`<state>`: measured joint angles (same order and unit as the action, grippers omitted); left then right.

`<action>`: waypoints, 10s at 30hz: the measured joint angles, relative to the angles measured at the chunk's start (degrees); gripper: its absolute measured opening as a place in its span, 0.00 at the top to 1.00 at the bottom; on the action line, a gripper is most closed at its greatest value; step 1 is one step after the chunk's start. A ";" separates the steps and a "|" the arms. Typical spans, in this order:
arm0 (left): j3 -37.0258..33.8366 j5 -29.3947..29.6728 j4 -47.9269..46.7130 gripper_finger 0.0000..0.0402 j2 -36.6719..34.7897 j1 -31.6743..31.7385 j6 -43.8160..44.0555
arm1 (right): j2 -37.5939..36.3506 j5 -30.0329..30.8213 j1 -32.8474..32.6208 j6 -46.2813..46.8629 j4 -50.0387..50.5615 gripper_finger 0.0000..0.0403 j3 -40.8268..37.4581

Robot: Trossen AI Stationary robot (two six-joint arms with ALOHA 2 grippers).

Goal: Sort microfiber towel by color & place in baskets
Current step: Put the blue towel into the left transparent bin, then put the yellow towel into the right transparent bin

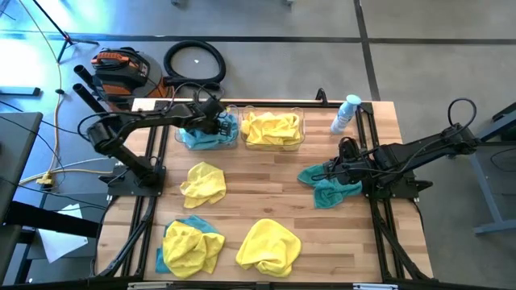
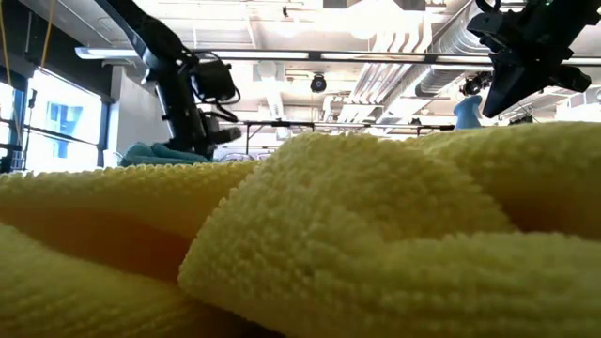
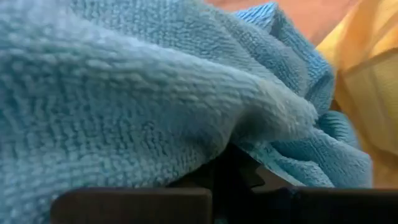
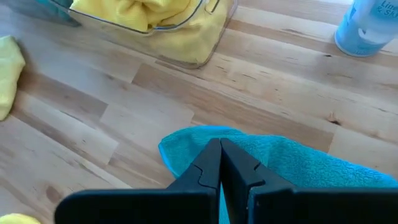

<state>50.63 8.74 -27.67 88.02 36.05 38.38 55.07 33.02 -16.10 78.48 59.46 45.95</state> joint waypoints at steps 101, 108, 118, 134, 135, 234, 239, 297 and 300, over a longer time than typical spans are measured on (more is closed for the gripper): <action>4.48 13.42 -25.52 0.78 -13.80 -74.53 -1.20 | 57.76 -19.59 -20.93 -27.38 -16.09 0.54 42.24; 4.48 13.44 -25.45 0.78 -14.03 -74.49 -3.31 | 63.31 -18.21 -22.15 -38.03 -21.54 0.40 41.18; 4.48 13.46 -25.02 0.78 -14.04 -74.47 -2.53 | 69.73 -16.89 -19.06 -36.76 -28.37 0.43 41.43; 4.44 13.59 -26.10 0.78 -22.32 -66.06 -8.97 | 70.23 -15.36 -13.50 -35.11 -1.64 0.96 53.84; 4.44 13.60 -26.00 0.78 -23.31 -65.03 -10.19 | 70.18 -14.02 -13.27 -35.45 1.71 0.98 55.64; -6.78 17.49 -25.06 0.78 -34.83 -46.80 10.54 | 61.64 -31.79 46.88 -74.63 4.69 0.65 62.20; -6.80 14.58 -25.08 0.78 -34.83 -46.82 10.54 | 61.60 -29.41 46.12 -70.31 10.37 0.65 66.01; 10.75 10.76 -32.95 0.78 -3.21 -46.91 40.15 | 1.95 -9.27 -21.94 -3.42 -31.39 0.95 -17.15; 10.67 9.59 -32.85 0.78 0.59 -45.31 41.02 | -1.54 -9.36 -21.94 -7.33 -31.31 0.93 -17.75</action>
<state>61.30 18.33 -60.51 88.61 -9.26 79.41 53.53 23.66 -38.04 71.14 28.16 28.21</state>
